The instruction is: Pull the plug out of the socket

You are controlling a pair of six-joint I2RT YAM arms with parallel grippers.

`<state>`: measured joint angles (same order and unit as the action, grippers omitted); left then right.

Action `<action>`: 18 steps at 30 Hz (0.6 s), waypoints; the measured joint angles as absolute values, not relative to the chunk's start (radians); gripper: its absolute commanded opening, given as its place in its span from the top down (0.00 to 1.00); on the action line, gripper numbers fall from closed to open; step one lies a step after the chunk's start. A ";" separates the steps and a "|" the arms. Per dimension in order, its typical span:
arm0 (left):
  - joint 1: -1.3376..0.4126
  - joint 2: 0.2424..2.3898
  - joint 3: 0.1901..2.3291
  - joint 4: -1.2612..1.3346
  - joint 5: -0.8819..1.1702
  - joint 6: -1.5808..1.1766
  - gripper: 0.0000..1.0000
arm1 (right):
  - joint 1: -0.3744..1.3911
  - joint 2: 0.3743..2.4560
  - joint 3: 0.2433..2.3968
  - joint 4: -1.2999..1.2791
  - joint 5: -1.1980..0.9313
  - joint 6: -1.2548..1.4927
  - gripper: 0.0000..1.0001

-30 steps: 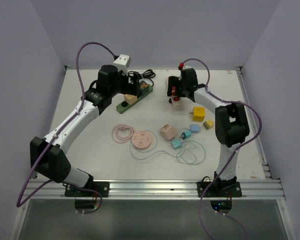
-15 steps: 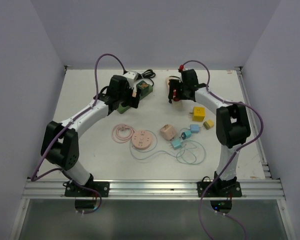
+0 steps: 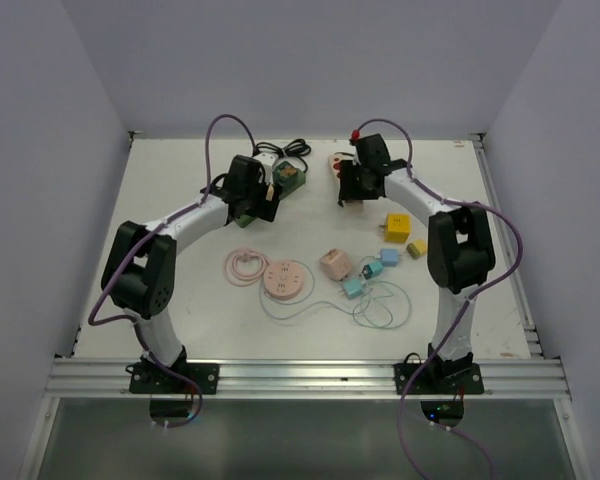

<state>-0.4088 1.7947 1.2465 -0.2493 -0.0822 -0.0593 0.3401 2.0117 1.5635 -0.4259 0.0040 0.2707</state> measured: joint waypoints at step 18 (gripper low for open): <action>-0.408 1.815 1.251 -0.231 -0.113 -0.009 0.16 | 0.448 2.188 1.667 -0.395 -0.046 0.393 0.35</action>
